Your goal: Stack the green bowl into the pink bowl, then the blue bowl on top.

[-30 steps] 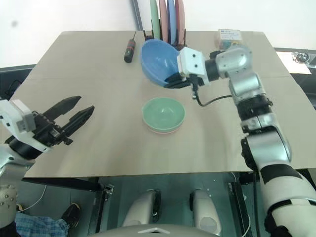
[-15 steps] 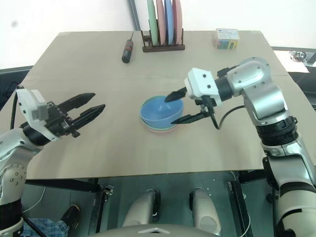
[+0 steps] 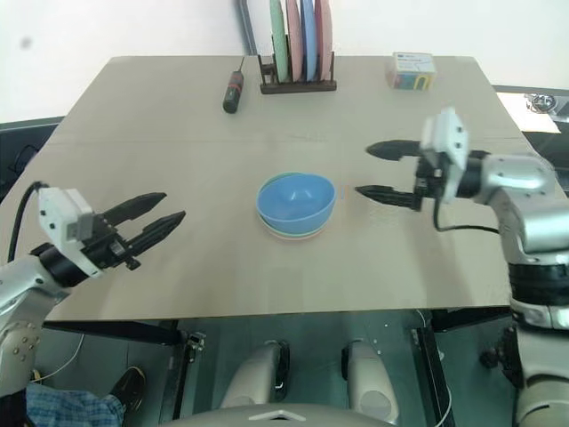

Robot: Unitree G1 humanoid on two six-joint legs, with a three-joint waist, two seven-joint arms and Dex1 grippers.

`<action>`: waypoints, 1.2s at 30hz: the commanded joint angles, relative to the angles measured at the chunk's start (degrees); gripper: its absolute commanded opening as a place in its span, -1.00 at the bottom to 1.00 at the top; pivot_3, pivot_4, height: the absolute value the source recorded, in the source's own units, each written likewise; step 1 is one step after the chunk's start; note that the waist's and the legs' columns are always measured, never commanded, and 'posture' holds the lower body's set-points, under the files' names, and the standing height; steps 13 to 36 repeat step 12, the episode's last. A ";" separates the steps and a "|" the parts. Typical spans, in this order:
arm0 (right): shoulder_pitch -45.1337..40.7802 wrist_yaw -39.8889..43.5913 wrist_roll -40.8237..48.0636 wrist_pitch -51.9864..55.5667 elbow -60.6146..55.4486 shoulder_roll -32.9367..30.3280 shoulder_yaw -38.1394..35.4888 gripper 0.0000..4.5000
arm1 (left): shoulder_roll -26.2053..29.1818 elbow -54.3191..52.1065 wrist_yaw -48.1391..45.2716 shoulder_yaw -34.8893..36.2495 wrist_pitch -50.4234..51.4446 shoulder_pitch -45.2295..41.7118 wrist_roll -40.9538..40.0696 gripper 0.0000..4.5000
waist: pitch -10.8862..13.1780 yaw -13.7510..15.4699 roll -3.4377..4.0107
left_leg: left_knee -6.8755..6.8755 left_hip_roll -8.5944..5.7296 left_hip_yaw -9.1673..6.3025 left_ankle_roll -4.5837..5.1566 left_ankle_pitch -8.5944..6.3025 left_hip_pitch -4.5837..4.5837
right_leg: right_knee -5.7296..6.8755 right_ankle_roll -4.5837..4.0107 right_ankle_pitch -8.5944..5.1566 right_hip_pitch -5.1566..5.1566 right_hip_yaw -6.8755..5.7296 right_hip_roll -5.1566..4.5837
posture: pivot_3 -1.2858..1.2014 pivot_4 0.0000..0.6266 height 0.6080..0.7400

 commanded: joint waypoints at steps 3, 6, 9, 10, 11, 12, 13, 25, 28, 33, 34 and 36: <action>11.92 1.17 3.96 -3.87 -1.70 -2.74 -9.45 0.62 | -0.67 -0.81 -0.61 3.80 -3.00 3.46 0.73 0.11 | -0.01 0.03 -0.02 | 0.03 0.00 0.02 0.00 0.00 0.05 | 0.00 0.00 -0.01 0.06 0.01 0.01 | 0.03 -0.52 1.00; 16.80 2.81 4.36 -6.40 1.23 -3.84 -12.11 0.62 | -0.85 1.85 -1.75 4.88 -4.45 4.68 1.31 0.11 | -0.02 -0.27 0.00 | 0.08 0.02 0.11 0.01 0.00 0.10 | 0.04 0.02 -0.02 0.06 0.10 0.03 | 0.03 -0.52 1.00; 18.87 4.16 3.00 -10.86 6.42 -4.82 -13.13 0.62 | -1.57 6.45 -2.73 5.47 -7.67 5.25 2.87 0.11 | -0.02 -0.41 0.00 | 0.12 0.05 0.19 0.01 0.00 0.13 | 0.05 0.19 -0.12 0.06 0.17 0.05 | 0.03 -0.52 1.00; 18.95 4.30 2.86 -11.83 7.78 -4.98 -13.33 0.62 | -1.73 7.41 -3.20 5.43 -8.86 5.36 3.30 0.11 | -0.02 -0.45 0.00 | 0.12 0.05 0.21 0.00 0.00 0.14 | 0.05 0.19 -0.12 0.06 0.18 0.05 | 0.03 -0.52 1.00; 18.79 4.26 3.06 -12.36 8.91 -5.09 -13.60 0.62 | -1.92 7.85 -3.42 5.41 -9.42 5.30 3.23 0.11 | -0.02 -0.44 0.00 | 0.13 0.06 0.22 0.01 0.00 0.14 | 0.05 0.19 -0.12 0.05 0.19 0.05 | 0.03 -0.52 1.00; 18.62 4.26 3.33 -12.75 9.79 -5.20 -13.78 0.62 | -2.03 8.03 -3.59 5.41 -9.79 5.16 3.10 0.11 | -0.02 -0.44 0.00 | 0.14 0.06 0.22 0.00 0.00 0.13 | 0.05 0.19 -0.12 0.05 0.18 0.06 | 0.03 -0.52 1.00; 18.62 4.26 3.33 -12.75 9.79 -5.20 -13.78 0.62 | -2.03 8.03 -3.59 5.41 -9.79 5.16 3.10 0.11 | -0.02 -0.44 0.00 | 0.14 0.06 0.22 0.00 0.00 0.13 | 0.05 0.19 -0.12 0.05 0.18 0.06 | 0.03 -0.52 1.00; 18.62 4.26 3.33 -12.75 9.79 -5.20 -13.78 0.62 | -2.03 8.03 -3.59 5.41 -9.79 5.16 3.10 0.11 | -0.02 -0.44 0.00 | 0.14 0.06 0.22 0.00 0.00 0.13 | 0.05 0.19 -0.12 0.05 0.18 0.06 | 0.03 -0.52 1.00; 18.62 4.26 3.33 -12.75 9.79 -5.20 -13.78 0.62 | -2.03 8.03 -3.59 5.41 -9.79 5.16 3.10 0.11 | -0.02 -0.44 0.00 | 0.14 0.06 0.22 0.00 0.00 0.13 | 0.05 0.19 -0.12 0.05 0.18 0.06 | 0.03 -0.52 1.00; 18.62 4.26 3.33 -12.75 9.79 -5.20 -13.78 0.62 | -2.03 8.03 -3.59 5.41 -9.79 5.16 3.10 0.11 | -0.02 -0.44 0.00 | 0.14 0.06 0.22 0.00 0.00 0.13 | 0.05 0.19 -0.12 0.05 0.18 0.06 | 0.03 -0.52 1.00; 18.62 4.26 3.33 -12.75 9.79 -5.20 -13.78 0.62 | -2.03 8.03 -3.59 5.41 -9.79 5.16 3.10 0.11 | -0.02 -0.44 0.00 | 0.14 0.06 0.22 0.00 0.00 0.13 | 0.05 0.19 -0.12 0.05 0.18 0.06 | 0.03 -0.52 1.00; 18.62 4.26 3.33 -12.75 9.79 -5.20 -13.78 0.62 | -2.03 8.03 -3.59 5.41 -9.79 5.16 3.10 0.11 | -0.02 -0.44 0.00 | 0.14 0.06 0.22 0.00 0.00 0.13 | 0.05 0.19 -0.12 0.05 0.18 0.06 | 0.03 -0.52 1.00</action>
